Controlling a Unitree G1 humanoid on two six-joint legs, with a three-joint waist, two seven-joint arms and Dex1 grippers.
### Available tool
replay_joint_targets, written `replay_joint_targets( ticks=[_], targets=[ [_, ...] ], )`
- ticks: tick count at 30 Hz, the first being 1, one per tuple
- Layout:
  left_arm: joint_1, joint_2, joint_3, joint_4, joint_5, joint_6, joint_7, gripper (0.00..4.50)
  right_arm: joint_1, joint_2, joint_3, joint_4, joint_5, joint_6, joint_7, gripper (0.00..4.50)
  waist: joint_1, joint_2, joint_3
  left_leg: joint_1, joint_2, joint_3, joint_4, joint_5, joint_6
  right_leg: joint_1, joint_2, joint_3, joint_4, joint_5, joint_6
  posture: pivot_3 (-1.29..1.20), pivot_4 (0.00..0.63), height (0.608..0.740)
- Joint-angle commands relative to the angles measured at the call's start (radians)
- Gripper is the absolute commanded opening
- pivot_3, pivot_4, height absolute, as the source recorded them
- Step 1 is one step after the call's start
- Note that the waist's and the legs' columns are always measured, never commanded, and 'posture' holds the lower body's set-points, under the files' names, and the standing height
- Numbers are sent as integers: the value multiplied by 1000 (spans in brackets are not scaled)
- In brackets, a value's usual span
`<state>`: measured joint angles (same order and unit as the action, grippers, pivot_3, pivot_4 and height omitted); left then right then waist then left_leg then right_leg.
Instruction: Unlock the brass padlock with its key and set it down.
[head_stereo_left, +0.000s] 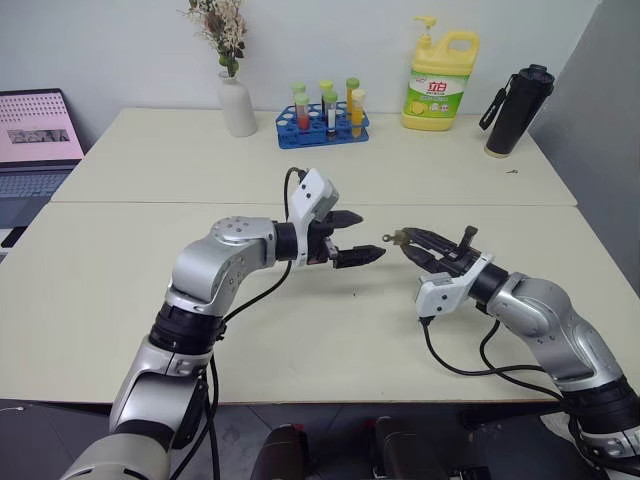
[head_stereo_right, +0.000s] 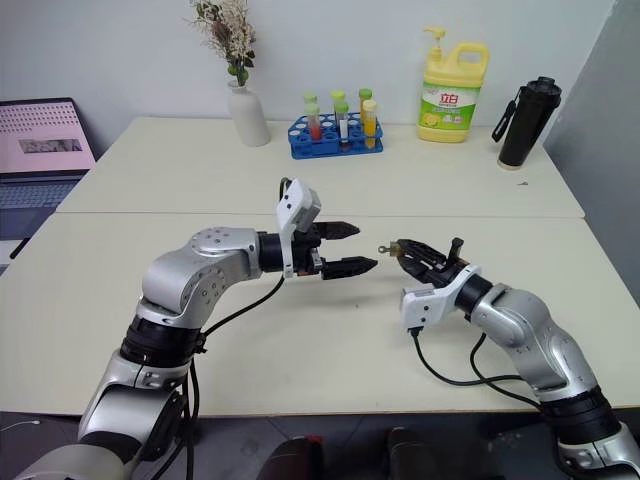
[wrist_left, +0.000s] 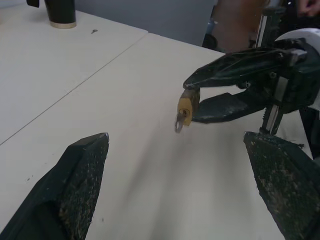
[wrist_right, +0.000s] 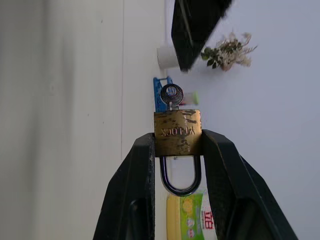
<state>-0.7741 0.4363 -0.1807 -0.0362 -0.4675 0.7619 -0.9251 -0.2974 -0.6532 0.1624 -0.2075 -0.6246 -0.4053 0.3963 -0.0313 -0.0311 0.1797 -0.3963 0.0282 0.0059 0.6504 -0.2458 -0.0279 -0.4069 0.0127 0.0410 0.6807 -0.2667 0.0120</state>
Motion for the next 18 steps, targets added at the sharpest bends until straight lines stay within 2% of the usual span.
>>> replay_joint_targets(
  ticks=[1, 6, 9, 14, 17, 18],
  targets=[
    [-26, 7, -15, 10, 7, -26, -44, 4500, -28, 9, -11, -42, 24, -33, -29, 938, 0, 0, 0, 0, 0, 0, 0, 0, 0, 0, 0, 0, 0, 0, 0, 0, 150, 740],
    [-29, 10, -22, 24, 19, -47, -81, 4500, -28, 10, -10, -38, 29, -47, -27, 938, 1, 0, 0, 0, 0, 0, 0, 0, 0, 0, 0, 0, 0, 0, 0, 0, 150, 740],
    [-22, 23, -25, 18, 21, -47, -100, 3948, -32, 12, -10, -36, 33, -56, -27, 938, 1, 0, 0, 0, 0, 0, 0, 0, 0, 0, 0, 0, 0, 0, 0, 0, 150, 740],
    [-26, 25, -17, 30, 22, -44, -107, 3920, -35, 11, -9, -31, 38, -63, -24, 938, 1, 0, 0, 0, 0, 0, 0, 0, 0, 0, 0, 0, 0, 0, 0, 0, 150, 740],
    [-28, 26, -6, 38, 15, -34, -108, 3391, -32, 9, -7, -26, 48, -66, -17, 938, 1, 0, 0, 0, 0, 0, 0, 0, 0, 0, 0, 0, 0, 0, 0, 0, 150, 740],
    [-29, 25, -5, 38, 14, -32, -107, 3074, -33, 9, -7, -25, 50, -66, -16, 938, 1, 0, 0, 0, 0, 0, 0, 0, 0, 0, 0, 0, 0, 0, 0, 0, 150, 740]
  ],
)
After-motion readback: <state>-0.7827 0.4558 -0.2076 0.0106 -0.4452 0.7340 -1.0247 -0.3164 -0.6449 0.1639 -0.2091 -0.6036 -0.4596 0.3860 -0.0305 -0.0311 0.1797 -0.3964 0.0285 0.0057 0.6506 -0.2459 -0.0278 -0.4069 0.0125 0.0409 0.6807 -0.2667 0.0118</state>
